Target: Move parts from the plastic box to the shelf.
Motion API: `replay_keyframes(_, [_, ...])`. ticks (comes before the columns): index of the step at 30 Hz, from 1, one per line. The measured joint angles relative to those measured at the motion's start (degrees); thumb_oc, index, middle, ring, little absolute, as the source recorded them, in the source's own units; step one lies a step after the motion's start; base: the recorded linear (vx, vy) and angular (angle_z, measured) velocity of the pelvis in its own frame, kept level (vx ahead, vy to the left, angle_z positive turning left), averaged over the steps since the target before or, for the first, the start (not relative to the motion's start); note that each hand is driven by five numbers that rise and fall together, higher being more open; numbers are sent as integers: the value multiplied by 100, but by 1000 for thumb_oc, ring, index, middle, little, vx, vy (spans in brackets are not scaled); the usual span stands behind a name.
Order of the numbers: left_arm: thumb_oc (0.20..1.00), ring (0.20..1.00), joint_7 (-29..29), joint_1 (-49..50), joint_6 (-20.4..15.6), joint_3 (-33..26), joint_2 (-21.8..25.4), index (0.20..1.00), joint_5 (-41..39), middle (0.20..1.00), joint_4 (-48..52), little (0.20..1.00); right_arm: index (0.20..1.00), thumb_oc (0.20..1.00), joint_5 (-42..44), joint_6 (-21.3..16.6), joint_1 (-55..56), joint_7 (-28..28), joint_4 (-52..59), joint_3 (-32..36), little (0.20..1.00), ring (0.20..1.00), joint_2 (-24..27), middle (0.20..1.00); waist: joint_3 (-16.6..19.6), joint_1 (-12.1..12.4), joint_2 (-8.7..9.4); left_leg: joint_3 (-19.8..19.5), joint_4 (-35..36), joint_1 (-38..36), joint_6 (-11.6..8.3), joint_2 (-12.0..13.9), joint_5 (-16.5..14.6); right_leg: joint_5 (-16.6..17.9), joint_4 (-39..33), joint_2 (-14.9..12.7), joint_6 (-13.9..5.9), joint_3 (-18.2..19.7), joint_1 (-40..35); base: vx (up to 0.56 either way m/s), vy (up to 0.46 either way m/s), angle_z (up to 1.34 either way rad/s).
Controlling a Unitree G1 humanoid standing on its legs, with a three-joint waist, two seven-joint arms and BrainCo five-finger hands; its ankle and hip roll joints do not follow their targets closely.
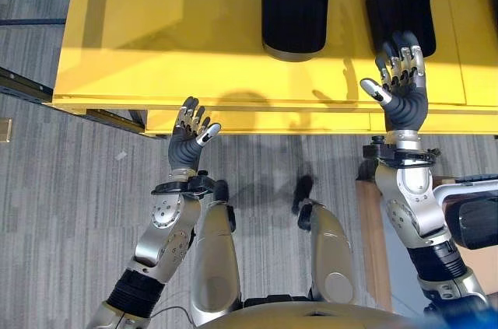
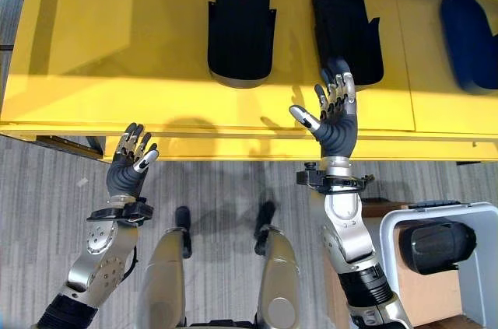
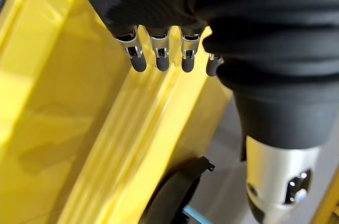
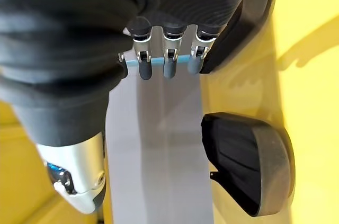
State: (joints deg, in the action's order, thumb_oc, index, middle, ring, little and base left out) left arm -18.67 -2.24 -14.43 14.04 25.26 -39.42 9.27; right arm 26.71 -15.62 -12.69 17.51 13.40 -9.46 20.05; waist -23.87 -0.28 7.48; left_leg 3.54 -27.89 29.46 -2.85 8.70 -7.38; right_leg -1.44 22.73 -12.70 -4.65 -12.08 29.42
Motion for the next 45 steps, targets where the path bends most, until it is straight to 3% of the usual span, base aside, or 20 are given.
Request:
replay_keyframes(3, [1000, 1000, 18, -1141, -256, -14, -54, 1000, 214, 1000, 50, 1000, 1000, 1000, 27, -9, 159, -48, 94, 28, 1000, 1000, 12, 1000, 39, -95, -6, 136, 146, -149, -8, 122, 58, 71, -162, 76, -105, 30, -73, 6, -6, -34])
replay_keyframes(4, [1000, 1000, 25, -1741, -431, -30, -101, 1000, 310, 1000, 136, 1000, 1000, 1000, 112, -14, 345, -126, 118, -62, 1000, 1000, 10, 1000, 207, -216, -14, 210, 175, -203, -26, 104, 49, 154, -283, 67, -76, 73, -106, -2, -4, -26])
replay_keyframes(7, [1000, 1000, 85, -2247, -583, -60, -172, 1000, 361, 1000, 364, 1000, 1000, 1000, 127, -17, 462, -149, 116, -23, 1000, 1000, 32, 1000, 319, -392, -88, 276, 177, -320, -41, 122, 19, 260, -371, 98, -21, 91, -211, -1, -4, -20])
replay_keyframes(13, [1000, 1000, 84, -2312, -630, -68, -274, 1000, 513, 1000, 790, 1000, 1000, 1000, 195, -17, 434, -215, 106, -24, 1000, 1000, 83, 1000, 372, -379, -182, 383, 171, -454, -85, 138, -38, 228, -237, 150, 120, 200, -186, -2, -1, -8])
replay_keyframes(25, [1000, 1000, 201, -2289, -750, -180, -226, 1000, 528, 1000, 1298, 1000, 1000, 1000, 236, -17, 565, -350, 107, -24, 1000, 1000, 83, 1000, 373, -351, -187, 395, 163, -473, -75, 140, -77, 163, -250, 135, 114, 206, -203, 0, 0, 0])
replay_keyframes(30, [1000, 1000, -134, -2305, -711, -256, -226, 1000, 1090, 1000, 499, 1000, 1000, 1000, 244, -18, 604, -346, 106, -24, 1000, 1000, 84, 1000, 431, -396, -301, 411, 153, -446, -85, 142, -90, 175, -269, 137, 107, 217, -176, 0, 0, 0])
replay_keyframes(39, [1000, 1000, -809, -2923, -456, -348, -203, 1000, 1684, 1000, -1602, 1000, 1000, 1000, 361, -28, 565, -339, 71, -32, 1000, 1000, 87, 1000, 432, -553, -300, 530, -88, -231, -114, 198, -174, 185, -57, 161, 120, 341, 127, -10, 11, -7])
replay_keyframes(45, [1000, 1000, -1198, -3089, -343, -682, -140, 1000, 1822, 1000, -2189, 1000, 1000, 1000, 455, -40, 598, -341, 70, -46, 1000, 1000, 95, 1000, 433, -675, -300, 578, -176, -218, -126, 250, -278, 122, -61, 214, 80, 439, 175, 37, 8, -9])
